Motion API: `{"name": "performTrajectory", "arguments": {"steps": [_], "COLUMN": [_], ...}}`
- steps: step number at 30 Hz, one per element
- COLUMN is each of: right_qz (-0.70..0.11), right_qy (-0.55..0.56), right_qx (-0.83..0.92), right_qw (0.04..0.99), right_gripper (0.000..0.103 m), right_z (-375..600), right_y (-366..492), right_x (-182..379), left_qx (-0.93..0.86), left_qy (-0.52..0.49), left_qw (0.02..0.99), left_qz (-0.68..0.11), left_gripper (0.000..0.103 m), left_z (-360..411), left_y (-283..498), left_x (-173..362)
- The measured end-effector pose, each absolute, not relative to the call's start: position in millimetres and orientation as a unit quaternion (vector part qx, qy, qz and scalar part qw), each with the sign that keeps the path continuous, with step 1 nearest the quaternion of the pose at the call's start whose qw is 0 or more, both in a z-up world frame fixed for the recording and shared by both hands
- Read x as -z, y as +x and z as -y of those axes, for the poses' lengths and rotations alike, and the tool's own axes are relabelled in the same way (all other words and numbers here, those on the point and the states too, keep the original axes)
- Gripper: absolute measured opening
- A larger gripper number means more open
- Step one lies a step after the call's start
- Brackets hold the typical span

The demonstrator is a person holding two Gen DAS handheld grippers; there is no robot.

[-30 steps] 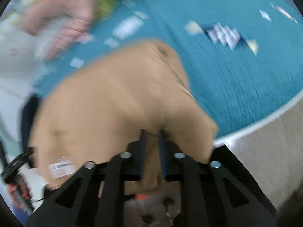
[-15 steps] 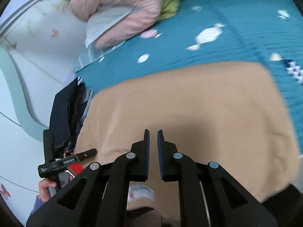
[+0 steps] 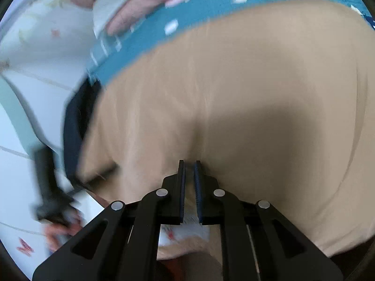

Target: Fold large clothes

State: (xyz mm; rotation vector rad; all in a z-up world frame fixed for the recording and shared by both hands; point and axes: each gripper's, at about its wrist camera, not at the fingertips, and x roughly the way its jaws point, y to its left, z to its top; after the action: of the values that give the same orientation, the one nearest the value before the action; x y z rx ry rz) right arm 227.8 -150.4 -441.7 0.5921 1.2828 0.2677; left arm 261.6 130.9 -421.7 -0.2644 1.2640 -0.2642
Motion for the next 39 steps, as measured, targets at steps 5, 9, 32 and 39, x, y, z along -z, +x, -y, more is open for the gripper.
{"name": "performTrajectory", "arguments": {"steps": [5, 9, 32, 39], "right_qz": [-0.552, -0.483, -0.389, -0.383], "right_qy": [0.334, 0.294, 0.378, 0.392], "right_qx": [-0.126, -0.145, 0.044, 0.037], "right_qw": [0.754, 0.812, 0.839, 0.836], "right_gripper": [0.010, 0.023, 0.052, 0.053], "right_z": [166.9, 172.8, 380.0, 400.2], "right_y": [213.9, 191.3, 100.4, 94.1], "right_x": [430.7, 368.8, 341.9, 354.8], "left_qx": [0.171, 0.197, 0.275, 0.315], "left_qy": [-0.107, -0.104, 0.130, 0.116], "left_qw": [0.823, 0.833, 0.799, 0.780], "left_qz": [-0.530, -0.506, -0.519, -0.529], "left_gripper": [0.022, 0.022, 0.023, 0.080], "left_z": [-103.3, -64.8, 229.3, 258.5], "left_y": [234.2, 227.6, 217.1, 212.2], "left_x": [364.6, 330.7, 363.6, 394.2]}}
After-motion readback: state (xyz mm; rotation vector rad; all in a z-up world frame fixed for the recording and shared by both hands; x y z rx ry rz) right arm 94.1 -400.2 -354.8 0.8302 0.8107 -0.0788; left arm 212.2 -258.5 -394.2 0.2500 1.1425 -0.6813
